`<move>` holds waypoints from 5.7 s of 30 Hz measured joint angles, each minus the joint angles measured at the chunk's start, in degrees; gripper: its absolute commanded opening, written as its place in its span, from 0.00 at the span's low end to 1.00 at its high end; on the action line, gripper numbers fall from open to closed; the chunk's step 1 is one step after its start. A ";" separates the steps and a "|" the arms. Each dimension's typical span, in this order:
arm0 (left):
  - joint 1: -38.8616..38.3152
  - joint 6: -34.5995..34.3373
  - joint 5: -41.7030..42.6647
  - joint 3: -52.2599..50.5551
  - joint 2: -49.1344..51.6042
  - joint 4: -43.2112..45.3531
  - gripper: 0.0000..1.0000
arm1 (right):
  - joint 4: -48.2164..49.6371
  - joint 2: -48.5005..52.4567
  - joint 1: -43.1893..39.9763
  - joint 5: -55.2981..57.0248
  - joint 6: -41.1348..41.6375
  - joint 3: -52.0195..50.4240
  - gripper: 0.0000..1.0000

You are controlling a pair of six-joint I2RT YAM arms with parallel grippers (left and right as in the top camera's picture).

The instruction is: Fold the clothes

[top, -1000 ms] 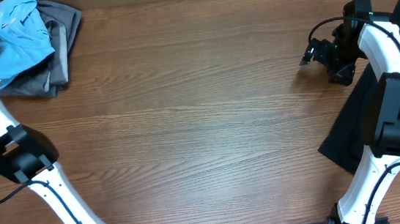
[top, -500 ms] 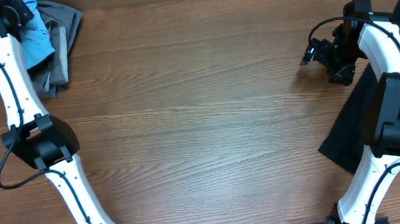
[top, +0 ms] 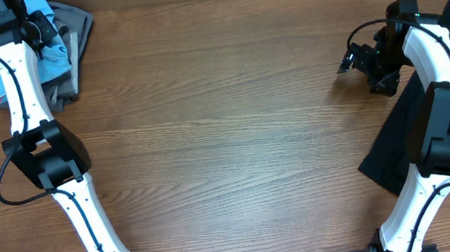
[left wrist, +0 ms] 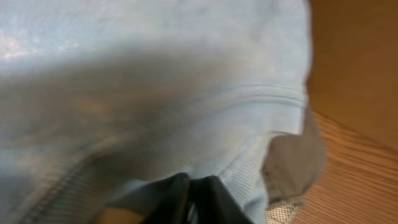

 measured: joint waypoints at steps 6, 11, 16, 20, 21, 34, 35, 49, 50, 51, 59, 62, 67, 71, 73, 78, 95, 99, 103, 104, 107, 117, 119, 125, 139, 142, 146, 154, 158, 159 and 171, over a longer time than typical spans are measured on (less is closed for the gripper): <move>-0.92 0.11 3.10 6.34 -3.15 -9.40 0.61 | 0.02 0.00 0.00 0.00 0.00 0.00 1.00; -2.03 -0.74 4.33 10.16 -12.39 -18.10 1.00 | 0.46 0.00 0.00 0.00 0.09 0.00 1.00; -2.86 -1.31 5.86 12.52 -23.41 -24.44 1.00 | 10.12 0.00 0.00 -1.14 0.24 -0.22 1.00; -2.86 -1.33 6.25 13.38 -26.12 -29.68 1.00 | 7.78 0.02 0.02 -5.20 0.20 -0.22 1.00; -2.86 -1.33 6.25 13.31 -25.92 -31.65 1.00 | 6.82 0.02 0.00 -6.60 0.26 -0.22 1.00; -2.86 -1.33 6.27 12.33 -23.65 -36.65 1.00 | 2.12 -10.36 0.79 -10.36 -5.40 -0.37 1.00; -2.86 -1.33 6.27 12.33 -23.65 -36.63 1.00 | 2.05 -13.51 1.22 -9.79 -5.77 -0.37 1.00; -2.86 -1.33 6.27 12.33 -23.65 -36.63 1.00 | -9.88 -44.50 14.40 -7.04 -7.08 0.57 1.00; -2.86 -1.33 6.27 12.33 -23.65 -36.65 1.00 | -11.89 -44.54 14.40 -6.95 -7.06 0.55 1.00; -2.86 -1.33 6.27 12.33 -23.65 -36.65 1.00 | -13.75 -44.54 14.40 -6.86 -7.06 0.50 1.00; -2.86 -1.33 6.27 12.33 -23.65 -36.63 1.00 | -16.72 -44.70 12.13 -5.09 -6.14 0.26 1.00; -2.86 -1.33 6.27 12.33 -23.65 -36.65 1.00 | -14.47 -46.10 10.45 -4.37 -5.90 -0.79 1.00; -2.86 -1.33 6.27 12.33 -23.65 -36.63 1.00 | -10.25 -51.58 10.27 -4.09 -5.73 -4.81 1.00; -2.86 -1.33 6.27 12.33 -23.65 -36.65 1.00 | -2.93 -58.36 10.27 -4.07 -5.73 -12.39 1.00; -2.86 -1.33 6.27 12.35 -23.65 -36.65 1.00 | 4.42 -63.17 10.27 -3.91 -5.86 -19.39 1.00; -2.86 -1.33 6.27 12.35 -23.65 -36.65 1.00 | 23.45 -77.11 10.27 -3.43 -6.54 -41.05 1.00; -2.86 -1.33 6.27 12.33 -23.65 -36.65 1.00 | 57.61 -113.90 15.56 4.37 -2.95 -90.03 1.00; -2.86 -1.33 6.27 12.33 -23.65 -36.65 1.00 | 57.53 -117.22 17.42 7.80 -2.21 -90.86 1.00; -2.86 -1.33 6.29 12.33 -23.65 -36.65 1.00 | 56.87 -120.02 17.42 9.81 -1.88 -91.71 1.00; -2.86 -1.33 6.27 12.35 -23.65 -36.65 1.00 | 56.65 -120.87 17.42 10.29 -1.88 -92.28 1.00; -2.86 -1.33 6.29 12.33 -23.65 -36.65 1.00 | 56.72 -122.88 17.42 11.23 -1.81 -94.66 1.00; -2.86 -1.33 6.27 12.33 -23.65 -36.65 1.00 | 57.16 -122.92 17.42 12.44 -3.87 -97.46 1.00; -2.86 -1.33 6.27 12.33 -23.65 -36.65 1.00 | 57.20 -122.92 17.42 12.48 -4.42 -97.46 1.00; -2.86 -1.33 6.27 12.33 -23.65 -36.65 1.00 | 57.20 -122.92 17.42 12.46 -4.90 -97.46 1.00; -2.86 -1.33 6.27 12.33 -23.65 -36.65 1.00 | 57.18 -122.92 17.42 12.48 -5.22 -97.46 1.00; -2.86 -1.33 6.27 12.35 -23.65 -36.65 1.00 | 57.20 -122.92 17.42 12.46 -5.35 -97.46 1.00; -2.86 -1.33 6.27 12.33 -23.65 -36.63 1.00 | 57.24 -122.92 17.42 12.46 -5.35 -97.46 1.00; -3.02 -1.07 -3.39 11.08 -24.72 -38.97 1.00 | 57.35 -122.92 17.42 12.48 -5.33 -97.46 1.00; -3.04 -1.05 -7.13 2.64 -31.19 -39.82 1.00 | 57.42 -122.92 17.42 12.50 -5.38 -97.46 1.00; -3.15 -1.05 -7.63 0.07 -33.35 -39.80 1.00 | 57.46 -122.92 17.42 12.48 -5.35 -97.46 1.00; -10.95 1.92 -11.08 -44.52 -66.05 -24.04 1.00 | 57.55 -122.92 17.42 12.48 -5.33 -97.48 1.00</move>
